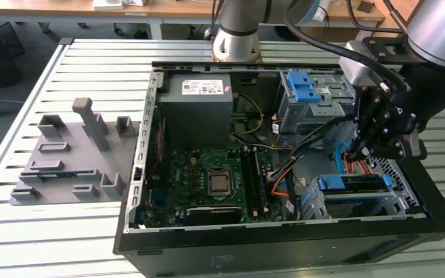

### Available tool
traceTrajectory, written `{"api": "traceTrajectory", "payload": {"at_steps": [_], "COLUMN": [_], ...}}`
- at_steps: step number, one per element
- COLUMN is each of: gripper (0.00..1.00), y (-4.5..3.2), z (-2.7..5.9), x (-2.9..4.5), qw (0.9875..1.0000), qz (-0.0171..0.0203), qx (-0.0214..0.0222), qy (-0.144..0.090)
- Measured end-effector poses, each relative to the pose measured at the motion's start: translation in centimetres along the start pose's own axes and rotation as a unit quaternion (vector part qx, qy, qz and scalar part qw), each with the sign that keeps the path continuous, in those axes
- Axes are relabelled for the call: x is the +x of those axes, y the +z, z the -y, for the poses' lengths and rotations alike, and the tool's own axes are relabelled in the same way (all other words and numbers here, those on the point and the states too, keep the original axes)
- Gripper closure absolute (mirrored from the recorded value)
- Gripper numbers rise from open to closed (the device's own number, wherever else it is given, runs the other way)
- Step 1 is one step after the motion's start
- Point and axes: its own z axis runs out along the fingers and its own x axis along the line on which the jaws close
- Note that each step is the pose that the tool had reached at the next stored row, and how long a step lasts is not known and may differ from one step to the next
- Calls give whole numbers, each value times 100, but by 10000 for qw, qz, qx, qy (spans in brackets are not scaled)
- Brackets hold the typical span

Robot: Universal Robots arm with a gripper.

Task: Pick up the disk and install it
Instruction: 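Insert the second disk wire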

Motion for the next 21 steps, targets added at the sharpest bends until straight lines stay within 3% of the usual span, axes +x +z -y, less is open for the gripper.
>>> {"api": "traceTrajectory", "payload": {"at_steps": [9,21], "gripper": [83,83], "y": [13,84], "z": [1,3], "x": [24,114], "qw": [10000,10000], "qz": [0,2], "qx": [0,0], "qy": [-1,-1]}}
